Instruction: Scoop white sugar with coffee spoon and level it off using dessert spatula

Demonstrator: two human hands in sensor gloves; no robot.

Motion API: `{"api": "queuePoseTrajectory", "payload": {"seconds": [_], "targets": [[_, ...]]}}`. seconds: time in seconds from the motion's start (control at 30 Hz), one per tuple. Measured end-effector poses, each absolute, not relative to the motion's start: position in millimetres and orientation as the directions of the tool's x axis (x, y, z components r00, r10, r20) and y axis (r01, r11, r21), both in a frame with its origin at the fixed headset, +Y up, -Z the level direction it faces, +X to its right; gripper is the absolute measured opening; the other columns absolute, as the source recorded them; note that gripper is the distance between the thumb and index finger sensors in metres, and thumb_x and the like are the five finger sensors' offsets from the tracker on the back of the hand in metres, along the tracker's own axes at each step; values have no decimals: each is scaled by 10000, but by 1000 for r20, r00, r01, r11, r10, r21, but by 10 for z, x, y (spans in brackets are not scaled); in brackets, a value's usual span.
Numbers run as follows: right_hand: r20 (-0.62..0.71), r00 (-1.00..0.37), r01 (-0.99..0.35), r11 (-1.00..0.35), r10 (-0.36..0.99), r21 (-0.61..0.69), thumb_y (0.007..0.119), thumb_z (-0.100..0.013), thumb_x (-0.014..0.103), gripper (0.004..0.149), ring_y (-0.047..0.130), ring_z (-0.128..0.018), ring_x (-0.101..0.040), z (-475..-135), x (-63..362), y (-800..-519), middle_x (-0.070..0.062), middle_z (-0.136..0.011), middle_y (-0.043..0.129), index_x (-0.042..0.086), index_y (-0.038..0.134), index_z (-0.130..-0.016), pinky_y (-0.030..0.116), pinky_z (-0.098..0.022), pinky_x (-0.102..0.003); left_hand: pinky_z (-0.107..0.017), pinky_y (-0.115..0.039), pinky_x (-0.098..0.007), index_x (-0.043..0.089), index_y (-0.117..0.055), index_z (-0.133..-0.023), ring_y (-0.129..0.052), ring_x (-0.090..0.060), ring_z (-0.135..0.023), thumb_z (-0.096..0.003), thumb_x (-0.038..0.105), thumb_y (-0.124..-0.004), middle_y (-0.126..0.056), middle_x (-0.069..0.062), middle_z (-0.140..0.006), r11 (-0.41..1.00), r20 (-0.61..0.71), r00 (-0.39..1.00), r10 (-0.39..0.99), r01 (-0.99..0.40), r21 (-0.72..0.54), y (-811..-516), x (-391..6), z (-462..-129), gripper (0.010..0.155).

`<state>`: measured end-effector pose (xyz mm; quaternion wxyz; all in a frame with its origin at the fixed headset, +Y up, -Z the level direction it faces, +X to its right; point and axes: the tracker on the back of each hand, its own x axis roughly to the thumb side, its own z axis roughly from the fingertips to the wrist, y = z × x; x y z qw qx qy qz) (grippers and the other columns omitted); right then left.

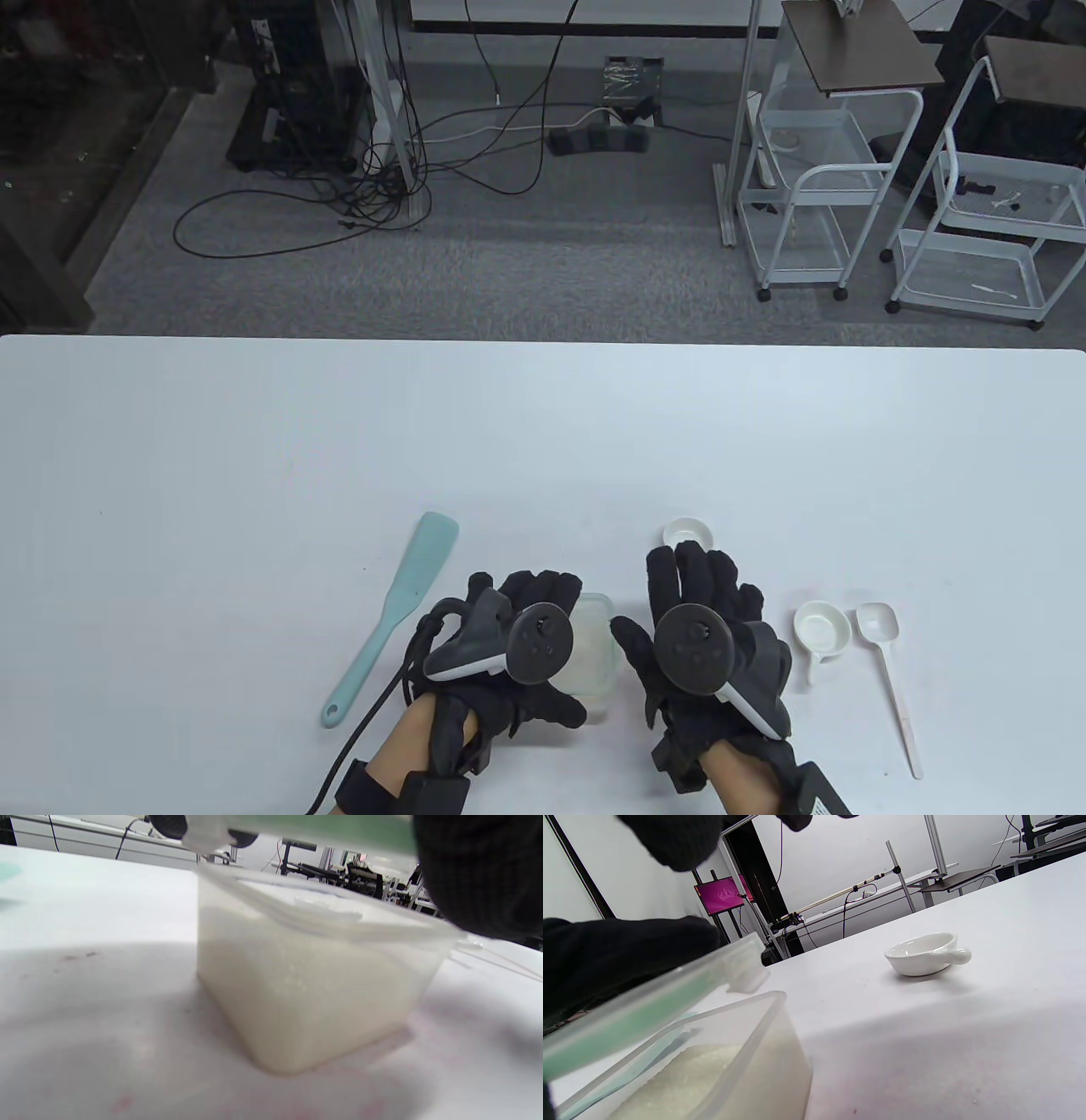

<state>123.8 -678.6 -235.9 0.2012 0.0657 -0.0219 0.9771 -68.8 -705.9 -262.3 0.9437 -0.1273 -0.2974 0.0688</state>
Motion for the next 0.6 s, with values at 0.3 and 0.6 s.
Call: {"api": "queuePoseTrajectory", "payload": {"seconds": [0.3,0.6], "targets": [[134,-914,-389,-921,383,-16,695,-449,483,803,271,-998,-633,-2353,1236,-6786,-279,-1127,242,97,358,-1068,275,-637,-864,-673,-368,-819,89,-243,-1141,-495,-528,-1064,-238,742,-862,-386,-233,-1225,959,494,840,224,-101,-263,-6938,-840,-2676,1275],[126,-916,-384,-923,380,-8,694,-449,484,804,264,-998,-636,-2355,1237,-6792,-282,-1127,241,97,357,-1069,279,-637,-863,-660,-346,-839,67,-245,-1148,-484,-561,-1055,-272,725,-869,-367,-271,-1220,967,127,961,245,-234,-100,-6651,-1841,-2911,1261]]}}
